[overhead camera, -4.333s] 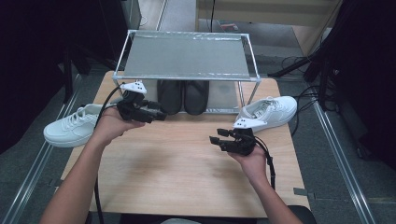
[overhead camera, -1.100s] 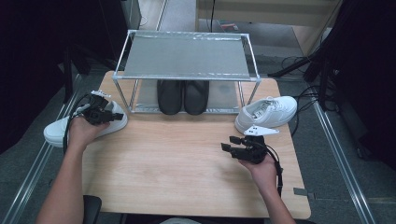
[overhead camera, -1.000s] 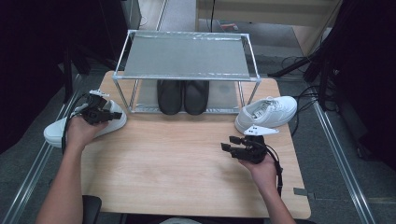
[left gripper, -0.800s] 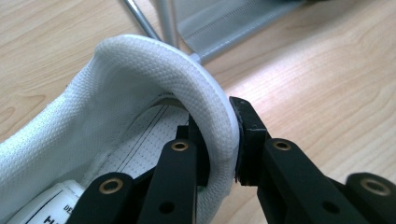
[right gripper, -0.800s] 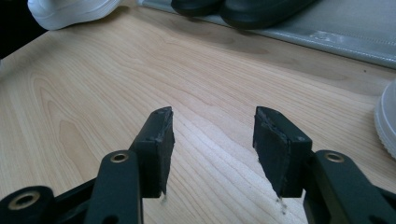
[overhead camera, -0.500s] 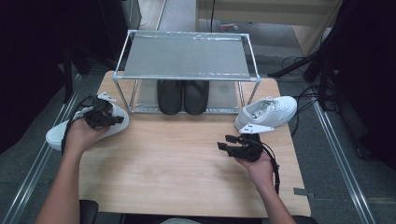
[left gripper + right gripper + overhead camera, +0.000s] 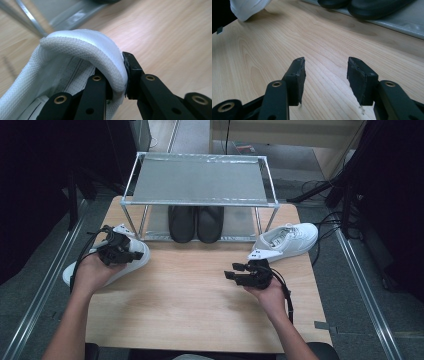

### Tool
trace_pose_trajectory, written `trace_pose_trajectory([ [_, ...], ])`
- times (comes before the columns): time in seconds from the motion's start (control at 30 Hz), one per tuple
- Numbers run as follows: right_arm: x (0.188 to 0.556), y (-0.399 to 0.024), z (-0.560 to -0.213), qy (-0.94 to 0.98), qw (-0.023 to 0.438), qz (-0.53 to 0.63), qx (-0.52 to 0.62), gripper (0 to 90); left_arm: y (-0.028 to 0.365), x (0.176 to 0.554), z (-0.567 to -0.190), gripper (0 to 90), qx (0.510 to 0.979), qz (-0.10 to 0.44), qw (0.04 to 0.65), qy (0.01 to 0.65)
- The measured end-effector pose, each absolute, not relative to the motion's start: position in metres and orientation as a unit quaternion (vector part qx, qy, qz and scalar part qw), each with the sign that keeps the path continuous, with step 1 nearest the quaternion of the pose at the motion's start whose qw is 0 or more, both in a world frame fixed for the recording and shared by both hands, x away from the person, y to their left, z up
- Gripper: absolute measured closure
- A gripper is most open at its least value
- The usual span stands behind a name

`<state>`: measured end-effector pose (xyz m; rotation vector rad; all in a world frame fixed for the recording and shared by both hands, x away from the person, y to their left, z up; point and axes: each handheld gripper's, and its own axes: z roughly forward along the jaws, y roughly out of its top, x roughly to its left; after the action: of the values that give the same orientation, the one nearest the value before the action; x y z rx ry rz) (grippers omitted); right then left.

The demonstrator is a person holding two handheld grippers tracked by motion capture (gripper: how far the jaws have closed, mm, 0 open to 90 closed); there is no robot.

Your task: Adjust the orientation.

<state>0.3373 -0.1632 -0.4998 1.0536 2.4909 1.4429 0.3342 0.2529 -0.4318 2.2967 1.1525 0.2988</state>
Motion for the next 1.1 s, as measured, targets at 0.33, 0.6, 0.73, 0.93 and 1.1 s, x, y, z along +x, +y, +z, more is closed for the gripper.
trace_pose_trajectory([
  [0.33,0.342,-0.153,-0.5,0.819,0.026,0.466,0.334,49.9,0.205,0.32,-0.442,82.0,0.879,0.072,0.282,0.379],
  [0.6,0.342,-0.152,-0.501,0.821,0.024,0.463,0.334,49.9,0.175,0.321,-0.458,81.6,0.889,0.048,0.285,0.356],
  [0.73,0.342,-0.152,-0.502,0.821,0.023,0.462,0.335,49.9,0.163,0.321,-0.46,81.4,0.889,0.042,0.295,0.348],
  [0.93,0.341,-0.152,-0.502,0.822,0.022,0.46,0.336,49.9,0.147,0.319,-0.462,80.8,0.89,0.036,0.303,0.339],
  [1.1,0.34,-0.157,-0.502,0.818,0.022,0.461,0.344,49.9,0.131,0.317,-0.464,80.6,0.89,0.029,0.314,0.328],
])
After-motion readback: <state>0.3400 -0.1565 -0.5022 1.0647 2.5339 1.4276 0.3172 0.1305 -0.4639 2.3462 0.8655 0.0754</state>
